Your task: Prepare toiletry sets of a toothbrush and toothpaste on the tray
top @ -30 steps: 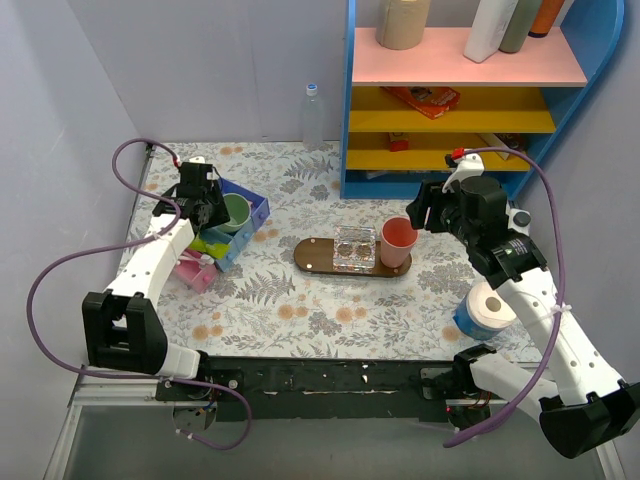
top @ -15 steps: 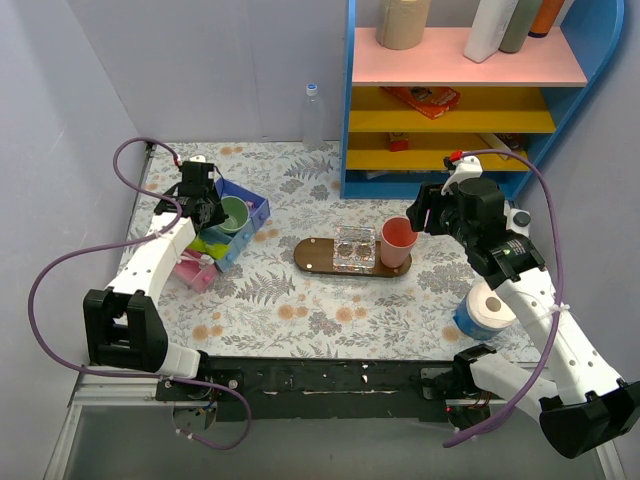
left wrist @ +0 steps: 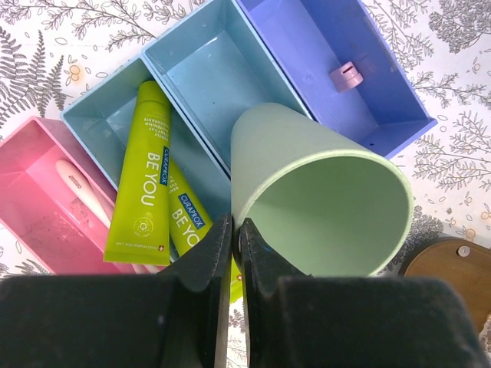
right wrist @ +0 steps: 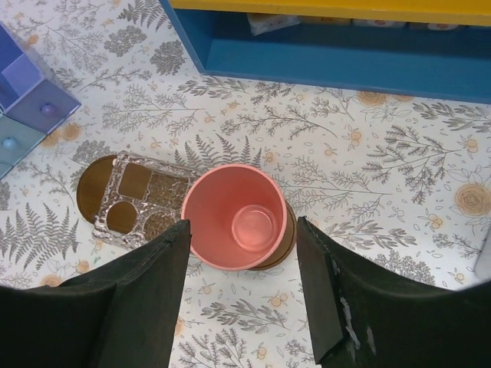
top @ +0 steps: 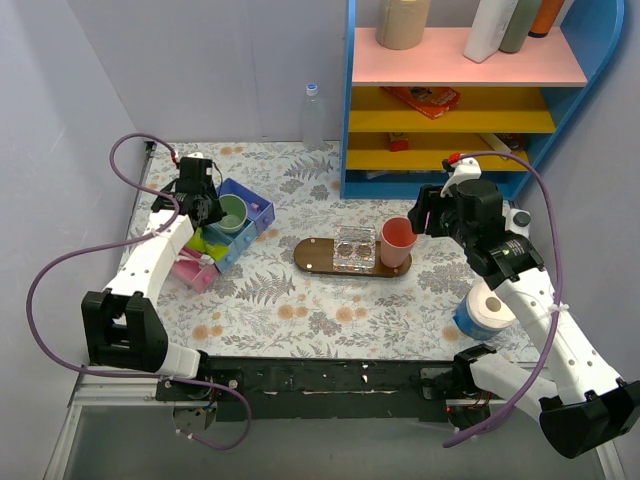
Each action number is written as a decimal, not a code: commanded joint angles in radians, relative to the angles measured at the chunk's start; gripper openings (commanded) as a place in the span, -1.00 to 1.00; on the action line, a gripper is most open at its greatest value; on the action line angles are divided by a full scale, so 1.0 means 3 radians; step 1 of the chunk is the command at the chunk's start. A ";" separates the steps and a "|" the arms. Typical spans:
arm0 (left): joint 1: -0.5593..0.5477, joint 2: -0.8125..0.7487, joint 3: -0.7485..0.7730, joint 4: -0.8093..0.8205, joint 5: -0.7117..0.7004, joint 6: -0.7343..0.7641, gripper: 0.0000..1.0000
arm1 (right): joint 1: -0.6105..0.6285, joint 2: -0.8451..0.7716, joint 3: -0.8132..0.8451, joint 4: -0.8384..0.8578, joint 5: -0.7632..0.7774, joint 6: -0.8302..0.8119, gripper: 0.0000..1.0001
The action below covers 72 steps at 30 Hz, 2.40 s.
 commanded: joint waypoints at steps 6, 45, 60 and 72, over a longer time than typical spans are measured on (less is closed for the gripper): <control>-0.0012 -0.0349 0.0341 -0.0039 0.0199 0.0132 -1.00 | -0.0009 -0.0040 0.0284 0.0002 0.0013 -0.0282 0.26; -0.1193 -0.0277 0.0843 -0.0750 0.1186 0.0260 -1.00 | 0.1868 0.2067 0.2314 -0.0488 0.0292 -0.0170 -0.02; -0.1193 -0.0282 0.0766 -0.0694 0.1222 0.0219 -1.00 | 0.1934 0.2394 0.2457 -0.0723 0.0881 -0.0139 -0.44; -0.1193 -0.0400 0.0689 -0.0535 0.1207 0.0173 -1.00 | 0.1934 0.2343 0.2273 -0.0565 0.0881 -0.0022 -0.97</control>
